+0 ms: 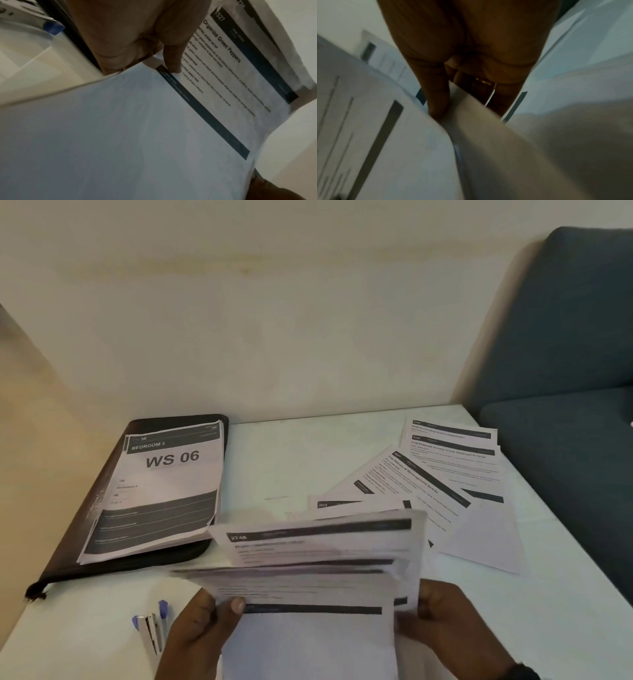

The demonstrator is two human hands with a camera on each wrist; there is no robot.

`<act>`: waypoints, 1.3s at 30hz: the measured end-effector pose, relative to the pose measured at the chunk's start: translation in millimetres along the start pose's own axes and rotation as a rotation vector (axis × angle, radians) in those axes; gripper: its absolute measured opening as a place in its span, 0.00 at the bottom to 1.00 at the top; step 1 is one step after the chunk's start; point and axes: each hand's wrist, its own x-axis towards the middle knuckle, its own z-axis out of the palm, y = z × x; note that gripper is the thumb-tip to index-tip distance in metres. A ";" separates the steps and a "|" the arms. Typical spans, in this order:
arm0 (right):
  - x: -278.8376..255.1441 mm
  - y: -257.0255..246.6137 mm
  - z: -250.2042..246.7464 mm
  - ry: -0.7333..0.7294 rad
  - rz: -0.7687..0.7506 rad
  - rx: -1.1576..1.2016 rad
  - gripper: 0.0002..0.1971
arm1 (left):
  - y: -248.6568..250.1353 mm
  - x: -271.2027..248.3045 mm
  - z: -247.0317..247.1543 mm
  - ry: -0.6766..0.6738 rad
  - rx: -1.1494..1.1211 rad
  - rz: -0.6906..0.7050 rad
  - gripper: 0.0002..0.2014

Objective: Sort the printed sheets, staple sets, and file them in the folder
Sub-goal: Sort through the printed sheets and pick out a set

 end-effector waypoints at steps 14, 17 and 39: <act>9.8 8.5 1.6 0.015 0.067 -0.089 0.12 | 22.7 -14.2 13.7 0.061 0.260 0.108 0.08; 11.5 13.7 2.0 0.020 0.127 -0.155 0.10 | 21.2 -16.6 10.4 0.048 0.283 0.141 0.08; -5.6 38.5 -77.2 0.823 0.536 -0.326 0.16 | -11.4 17.7 -26.8 -0.421 -0.387 -0.052 0.14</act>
